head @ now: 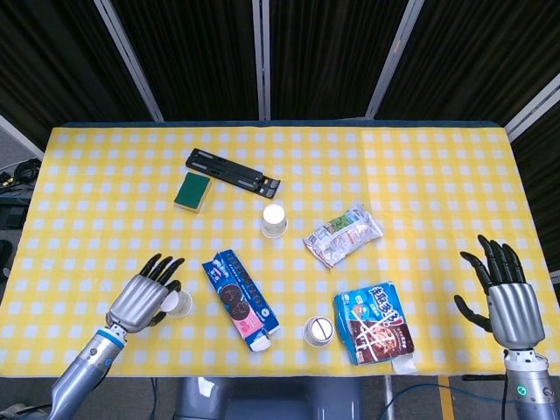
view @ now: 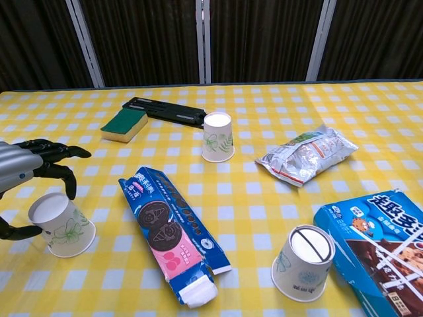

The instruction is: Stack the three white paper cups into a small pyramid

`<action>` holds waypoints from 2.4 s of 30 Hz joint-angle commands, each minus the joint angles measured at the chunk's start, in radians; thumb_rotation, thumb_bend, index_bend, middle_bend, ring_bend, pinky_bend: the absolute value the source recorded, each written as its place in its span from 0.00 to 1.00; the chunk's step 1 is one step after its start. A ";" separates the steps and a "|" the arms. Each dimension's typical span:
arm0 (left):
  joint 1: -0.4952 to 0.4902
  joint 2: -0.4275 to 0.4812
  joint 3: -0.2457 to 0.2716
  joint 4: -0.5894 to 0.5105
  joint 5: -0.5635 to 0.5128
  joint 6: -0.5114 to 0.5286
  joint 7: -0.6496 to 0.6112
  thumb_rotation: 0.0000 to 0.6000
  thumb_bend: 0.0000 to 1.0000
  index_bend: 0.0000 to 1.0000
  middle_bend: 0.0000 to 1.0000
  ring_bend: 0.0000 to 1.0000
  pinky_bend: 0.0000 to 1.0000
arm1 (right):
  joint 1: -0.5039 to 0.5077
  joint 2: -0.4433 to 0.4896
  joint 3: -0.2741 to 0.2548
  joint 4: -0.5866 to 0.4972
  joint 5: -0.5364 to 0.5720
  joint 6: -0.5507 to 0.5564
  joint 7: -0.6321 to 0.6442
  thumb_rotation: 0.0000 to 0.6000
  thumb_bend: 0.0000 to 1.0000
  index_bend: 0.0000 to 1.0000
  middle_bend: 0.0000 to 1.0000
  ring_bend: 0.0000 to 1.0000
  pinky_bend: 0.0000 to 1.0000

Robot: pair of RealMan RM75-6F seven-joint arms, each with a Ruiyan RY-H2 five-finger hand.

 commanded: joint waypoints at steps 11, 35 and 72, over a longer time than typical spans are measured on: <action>-0.016 0.023 -0.019 -0.021 0.017 0.037 -0.031 1.00 0.29 0.46 0.00 0.00 0.00 | 0.002 -0.003 -0.002 0.001 0.000 -0.006 -0.006 1.00 0.15 0.24 0.00 0.00 0.05; -0.395 -0.111 -0.354 0.195 -0.361 -0.192 -0.038 1.00 0.29 0.47 0.00 0.00 0.00 | 0.028 -0.012 0.020 0.043 0.089 -0.103 0.021 1.00 0.15 0.24 0.00 0.00 0.05; -0.670 -0.392 -0.291 0.607 -0.508 -0.328 -0.045 1.00 0.28 0.20 0.00 0.00 0.00 | 0.040 -0.025 0.050 0.099 0.164 -0.148 0.056 1.00 0.15 0.24 0.00 0.00 0.05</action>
